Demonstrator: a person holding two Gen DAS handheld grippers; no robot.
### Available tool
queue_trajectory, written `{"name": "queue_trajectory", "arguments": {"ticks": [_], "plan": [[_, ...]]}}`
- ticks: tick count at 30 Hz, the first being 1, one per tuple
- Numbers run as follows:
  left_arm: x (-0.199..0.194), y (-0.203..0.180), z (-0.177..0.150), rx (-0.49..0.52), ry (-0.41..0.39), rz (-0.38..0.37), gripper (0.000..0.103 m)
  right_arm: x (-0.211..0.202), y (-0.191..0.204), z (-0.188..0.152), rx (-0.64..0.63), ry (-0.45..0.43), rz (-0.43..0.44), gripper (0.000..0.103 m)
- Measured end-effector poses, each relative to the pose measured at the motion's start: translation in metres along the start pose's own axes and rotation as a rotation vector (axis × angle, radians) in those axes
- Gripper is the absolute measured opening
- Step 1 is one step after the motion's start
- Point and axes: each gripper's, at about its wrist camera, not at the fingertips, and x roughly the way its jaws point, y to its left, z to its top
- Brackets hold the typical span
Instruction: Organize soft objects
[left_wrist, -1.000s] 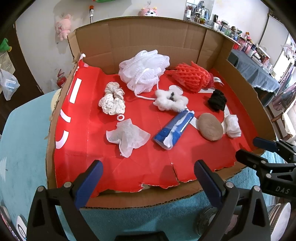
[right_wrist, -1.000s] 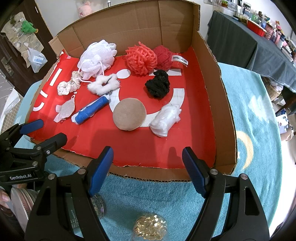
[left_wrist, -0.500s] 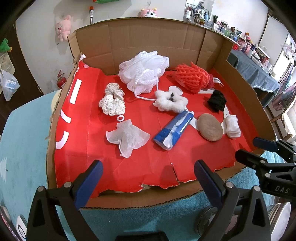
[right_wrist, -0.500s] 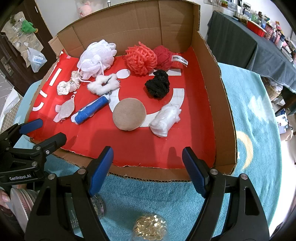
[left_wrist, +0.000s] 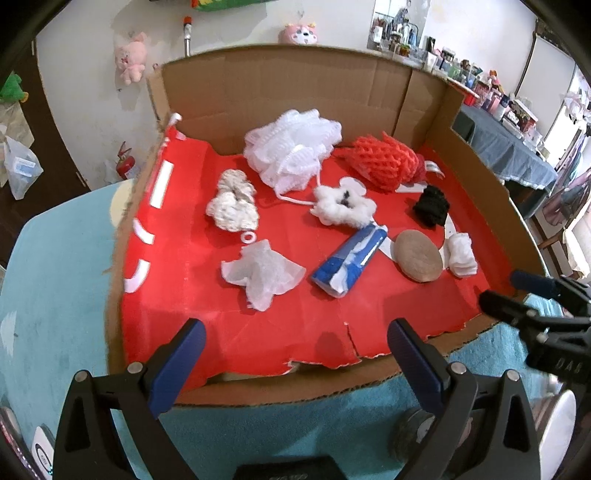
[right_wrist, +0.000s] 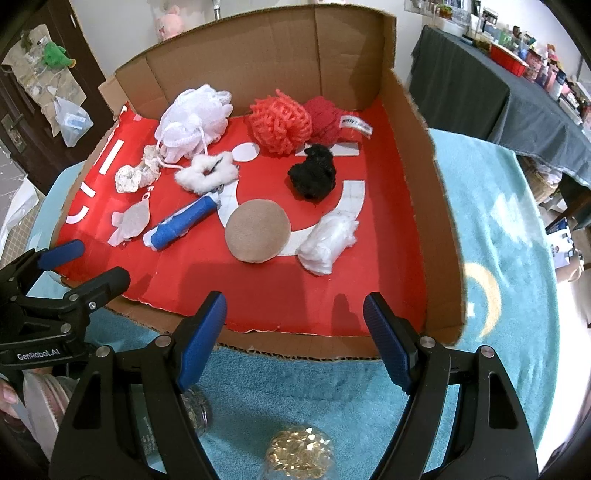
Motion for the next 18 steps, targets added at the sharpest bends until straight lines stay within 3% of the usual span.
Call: {"name": "queue_trajectory", "arguments": {"ticks": [5, 8, 15, 18], "plan": [[-0.037, 0.014, -0.007, -0.041, -0.087, 0.007, 0.100, -0.032, -0.013, -0.003, 0.014, -0.083, -0.034, 0.076], [-0.072, 0.013, -0.019, -0.025, -0.183, 0.020, 0.100, -0.060, -0.018, -0.012, 0.017, -0.146, -0.045, 0.076], [-0.143, 0.000, -0.073, 0.016, -0.375, 0.019, 0.103, -0.133, -0.006, -0.066, -0.031, -0.330, -0.064, 0.076], [-0.162, -0.002, -0.103, 0.001, -0.418, -0.021, 0.103, -0.156, 0.005, -0.098, -0.059, -0.401, -0.056, 0.093]]}}
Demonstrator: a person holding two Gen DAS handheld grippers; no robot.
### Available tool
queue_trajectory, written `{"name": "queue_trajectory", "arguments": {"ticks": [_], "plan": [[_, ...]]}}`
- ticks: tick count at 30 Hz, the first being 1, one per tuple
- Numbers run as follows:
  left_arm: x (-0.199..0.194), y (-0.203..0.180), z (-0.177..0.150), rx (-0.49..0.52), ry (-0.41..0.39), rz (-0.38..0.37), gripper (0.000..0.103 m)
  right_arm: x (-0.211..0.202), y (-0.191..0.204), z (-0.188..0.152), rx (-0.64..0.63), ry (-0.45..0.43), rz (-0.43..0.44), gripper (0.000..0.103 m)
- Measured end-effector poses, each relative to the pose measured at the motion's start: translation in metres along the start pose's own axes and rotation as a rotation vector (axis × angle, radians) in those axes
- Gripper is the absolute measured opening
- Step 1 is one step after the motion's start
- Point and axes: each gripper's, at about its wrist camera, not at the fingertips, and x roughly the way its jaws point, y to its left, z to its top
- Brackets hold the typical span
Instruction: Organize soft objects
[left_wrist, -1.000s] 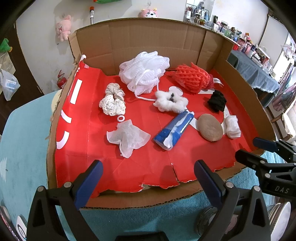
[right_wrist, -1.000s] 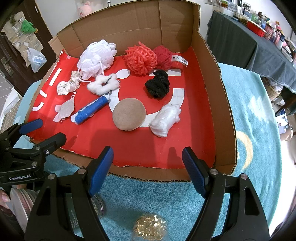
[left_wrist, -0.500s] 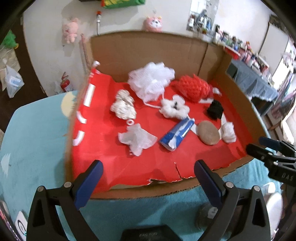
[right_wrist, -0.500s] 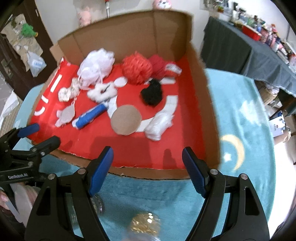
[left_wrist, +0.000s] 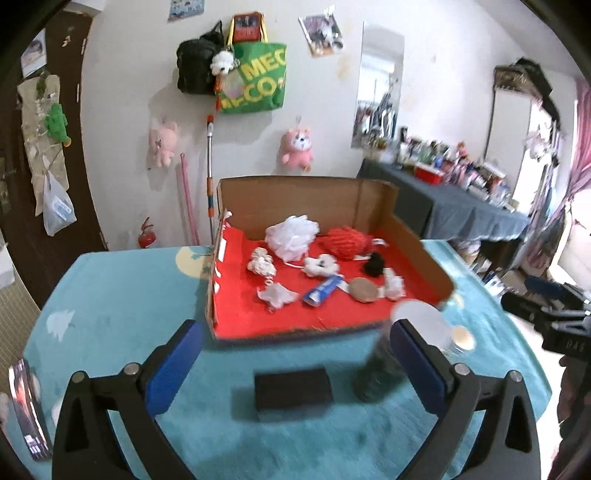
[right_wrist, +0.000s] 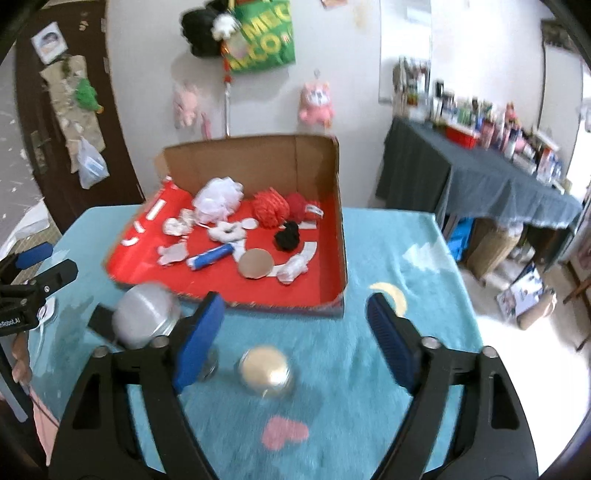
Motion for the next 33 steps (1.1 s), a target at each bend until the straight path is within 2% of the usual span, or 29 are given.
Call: {"name": "queue_trajectory", "arguments": {"ticks": [4, 7, 12, 18, 27, 33], "plan": [[-0.018, -0.008, -0.030, -0.009, -0.016, 0.002, 0.103, -0.024, 0.014, -0.033, -0.020, -0.040, 0.003, 0.095], [-0.016, -0.014, -0.053, -0.010, 0.014, -0.001, 0.103, -0.027, 0.021, -0.058, -0.015, -0.038, 0.002, 0.095], [-0.003, -0.021, -0.086, -0.019, 0.062, 0.008, 0.103, -0.013, 0.028, -0.098, 0.003, -0.006, -0.009, 0.095], [0.038, -0.027, -0.117, -0.016, 0.172, 0.021, 0.103, 0.022, 0.029, -0.131, 0.029, 0.076, -0.026, 0.095], [0.067, -0.028, -0.136, -0.010, 0.269, 0.083, 0.103, 0.056, 0.027, -0.150, 0.042, 0.170, -0.037, 0.095], [0.071, -0.030, -0.136, -0.007, 0.269, 0.129, 0.103, 0.059, 0.029, -0.152, 0.039, 0.180, -0.070, 0.095]]}}
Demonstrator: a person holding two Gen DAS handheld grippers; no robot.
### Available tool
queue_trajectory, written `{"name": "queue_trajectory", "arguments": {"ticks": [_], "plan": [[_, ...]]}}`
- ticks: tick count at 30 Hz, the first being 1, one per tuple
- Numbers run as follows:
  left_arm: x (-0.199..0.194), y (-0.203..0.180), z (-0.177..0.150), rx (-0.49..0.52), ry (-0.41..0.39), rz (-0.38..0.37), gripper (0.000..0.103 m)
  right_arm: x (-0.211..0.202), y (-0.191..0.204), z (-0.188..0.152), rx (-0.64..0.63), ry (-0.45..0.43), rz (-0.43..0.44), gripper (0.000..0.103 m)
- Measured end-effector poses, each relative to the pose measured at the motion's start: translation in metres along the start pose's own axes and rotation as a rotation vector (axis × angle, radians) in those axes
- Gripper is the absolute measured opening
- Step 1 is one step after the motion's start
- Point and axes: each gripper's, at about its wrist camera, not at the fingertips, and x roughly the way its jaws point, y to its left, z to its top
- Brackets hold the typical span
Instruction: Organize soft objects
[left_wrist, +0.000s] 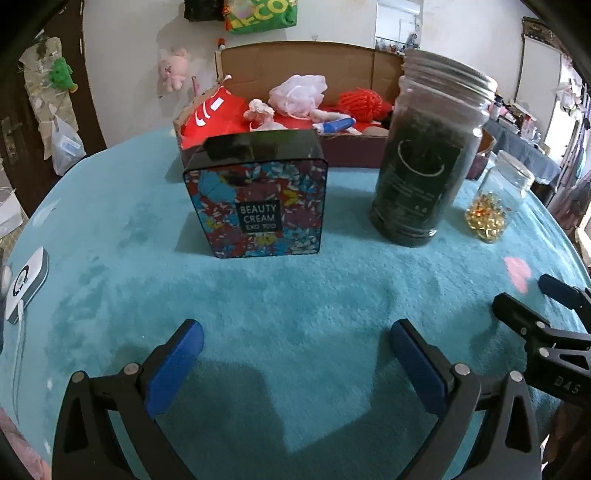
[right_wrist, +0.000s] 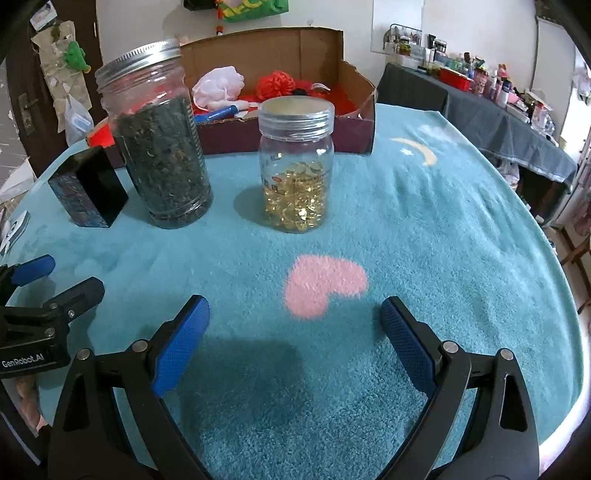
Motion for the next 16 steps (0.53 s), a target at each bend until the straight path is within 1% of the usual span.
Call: {"name": "queue_trajectory", "arguments": {"ticks": [4, 16], "plan": [[0.0011, 0.0019, 0.0006, -0.013, -0.001, 0.001, 0.103, 0.0010, -0.0009, 0.0005, 0.003, 0.000, -0.001, 0.096], [-0.0001, 0.0033, 0.0009, -0.006, 0.000, -0.003, 0.103, 0.0024, -0.0002, 0.0011, -0.002, -0.001, -0.006, 0.097]]}}
